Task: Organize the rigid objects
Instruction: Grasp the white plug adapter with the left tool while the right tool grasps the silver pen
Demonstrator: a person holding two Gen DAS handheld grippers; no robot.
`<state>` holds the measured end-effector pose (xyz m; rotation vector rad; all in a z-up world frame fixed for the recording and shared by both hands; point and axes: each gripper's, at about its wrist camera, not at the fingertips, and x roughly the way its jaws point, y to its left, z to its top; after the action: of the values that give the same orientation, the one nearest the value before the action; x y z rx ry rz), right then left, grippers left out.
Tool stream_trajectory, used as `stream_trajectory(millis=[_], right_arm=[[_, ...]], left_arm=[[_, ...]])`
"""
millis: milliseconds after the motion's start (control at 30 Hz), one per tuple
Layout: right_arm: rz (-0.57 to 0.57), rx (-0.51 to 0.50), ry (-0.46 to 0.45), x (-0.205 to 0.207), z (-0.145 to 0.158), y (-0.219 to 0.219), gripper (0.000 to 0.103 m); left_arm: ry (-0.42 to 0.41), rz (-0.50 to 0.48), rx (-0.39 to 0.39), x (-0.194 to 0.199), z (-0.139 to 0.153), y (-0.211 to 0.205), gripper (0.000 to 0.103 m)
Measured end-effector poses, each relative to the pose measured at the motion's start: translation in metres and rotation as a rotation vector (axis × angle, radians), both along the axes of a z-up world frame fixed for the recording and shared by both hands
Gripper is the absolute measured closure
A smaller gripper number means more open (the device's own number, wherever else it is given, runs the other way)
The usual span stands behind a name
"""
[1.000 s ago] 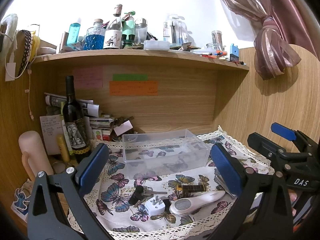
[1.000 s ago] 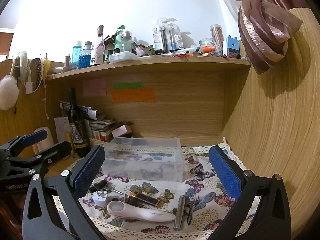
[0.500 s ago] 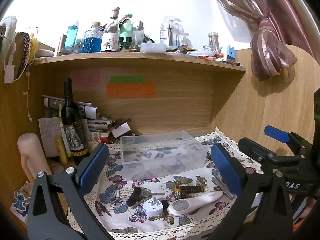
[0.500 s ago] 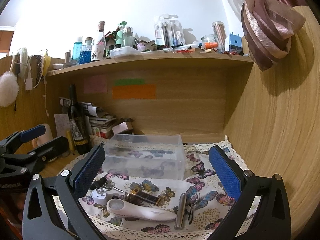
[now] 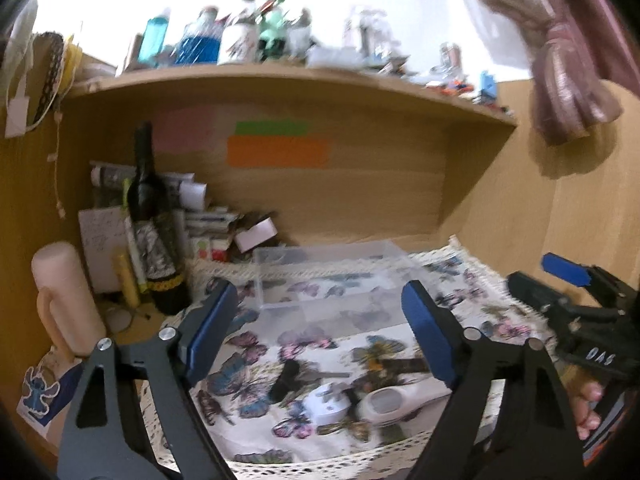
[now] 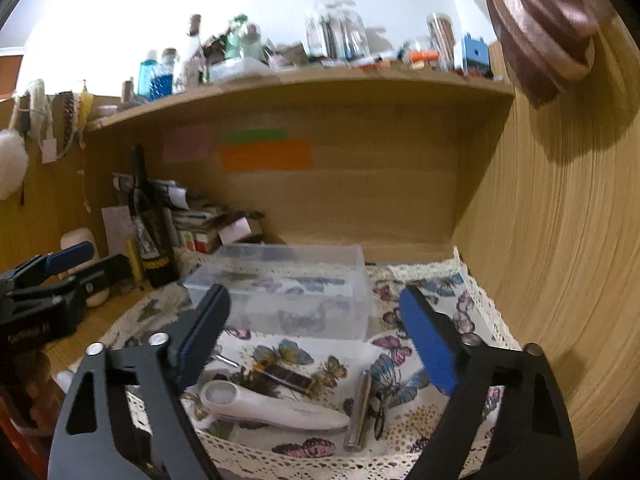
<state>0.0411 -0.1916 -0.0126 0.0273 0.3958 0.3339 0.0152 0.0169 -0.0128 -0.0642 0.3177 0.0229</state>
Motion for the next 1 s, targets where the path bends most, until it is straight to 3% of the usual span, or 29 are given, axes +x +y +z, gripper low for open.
stream_trajectory(millis=[200, 433, 733, 867, 933, 1000], right_arm=[[-0.022, -0.042, 0.11, 0.02, -0.028, -0.008, 0.044], [-0.036, -0.081, 0.24, 0.038, -0.061, -0.019, 0.051], [-0.029, -0.077, 0.384, 0.054, -0.099, -0.027, 0.058], [-0.022, -0.091, 0.428, 0.063, -0.112, -0.023, 0.067], [-0.008, -0.101, 0.44, 0.066, -0.116, -0.019, 0.07], [0.001, -0.124, 0.445, 0.069, -0.12, -0.015, 0.076]], left_arm=[[0.143, 0.036, -0.014, 0.023, -0.036, 0.019, 0.033], [0.286, 0.005, -0.045, 0.038, -0.072, 0.021, 0.034], [0.351, -0.054, -0.033, 0.05, -0.096, -0.006, 0.034], [0.393, -0.057, -0.037, 0.062, -0.107, -0.01, 0.034], [0.413, -0.057, -0.049, 0.066, -0.112, -0.008, 0.037], [0.432, -0.063, -0.06, 0.069, -0.117, -0.008, 0.049]])
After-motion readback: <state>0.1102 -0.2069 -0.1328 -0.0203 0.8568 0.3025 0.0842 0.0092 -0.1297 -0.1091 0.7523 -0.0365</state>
